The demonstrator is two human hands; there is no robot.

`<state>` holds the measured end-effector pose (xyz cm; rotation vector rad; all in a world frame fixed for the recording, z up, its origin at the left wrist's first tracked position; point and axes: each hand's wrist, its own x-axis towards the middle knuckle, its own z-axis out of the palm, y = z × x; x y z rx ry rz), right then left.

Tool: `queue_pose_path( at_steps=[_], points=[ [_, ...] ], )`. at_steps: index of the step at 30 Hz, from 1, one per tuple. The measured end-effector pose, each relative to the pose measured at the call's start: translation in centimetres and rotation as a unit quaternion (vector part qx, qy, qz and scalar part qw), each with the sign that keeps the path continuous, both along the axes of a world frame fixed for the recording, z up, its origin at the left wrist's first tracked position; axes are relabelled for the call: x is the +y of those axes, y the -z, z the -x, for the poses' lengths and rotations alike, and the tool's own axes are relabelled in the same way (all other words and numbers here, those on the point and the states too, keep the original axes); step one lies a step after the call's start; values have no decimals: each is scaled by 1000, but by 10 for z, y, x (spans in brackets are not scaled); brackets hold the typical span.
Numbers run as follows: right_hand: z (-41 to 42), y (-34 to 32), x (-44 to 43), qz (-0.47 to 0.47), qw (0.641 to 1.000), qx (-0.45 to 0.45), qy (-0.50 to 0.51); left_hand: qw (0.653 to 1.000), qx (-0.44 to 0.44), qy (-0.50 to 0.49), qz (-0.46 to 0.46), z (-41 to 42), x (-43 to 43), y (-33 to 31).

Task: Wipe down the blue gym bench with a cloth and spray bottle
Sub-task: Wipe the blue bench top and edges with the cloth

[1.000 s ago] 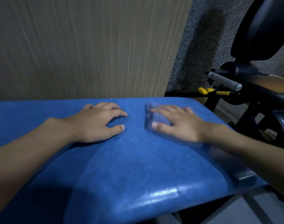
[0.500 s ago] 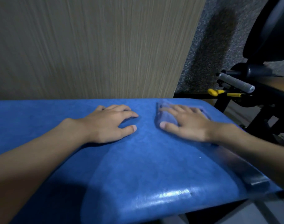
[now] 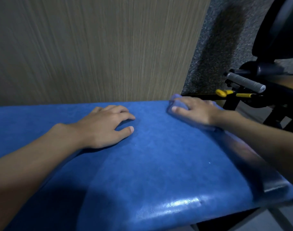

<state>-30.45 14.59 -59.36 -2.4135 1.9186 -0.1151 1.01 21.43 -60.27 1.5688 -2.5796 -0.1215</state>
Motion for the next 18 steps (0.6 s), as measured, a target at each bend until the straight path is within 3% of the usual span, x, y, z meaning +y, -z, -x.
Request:
queue_pose_path(
  at_steps=[3,6,11,15,18],
  points=[
    [20,-4,-39,-68,991,12,113,1000,-9,0,-6,-3,7,0],
    [7,-1,-33,-53,990,41,126,1000,-15,4,-18,-5,10,2],
    [-41,-2,63,-30,998,46,-33,1000,-5,5,-19,-8,6,2],
    [-78,-5,160,-29,973,54,-222,1000,13,0,-9,-16,1,6],
    [-84,-7,185,-60,956,53,-281,1000,28,-4,-9,-23,-1,7]
  ],
)
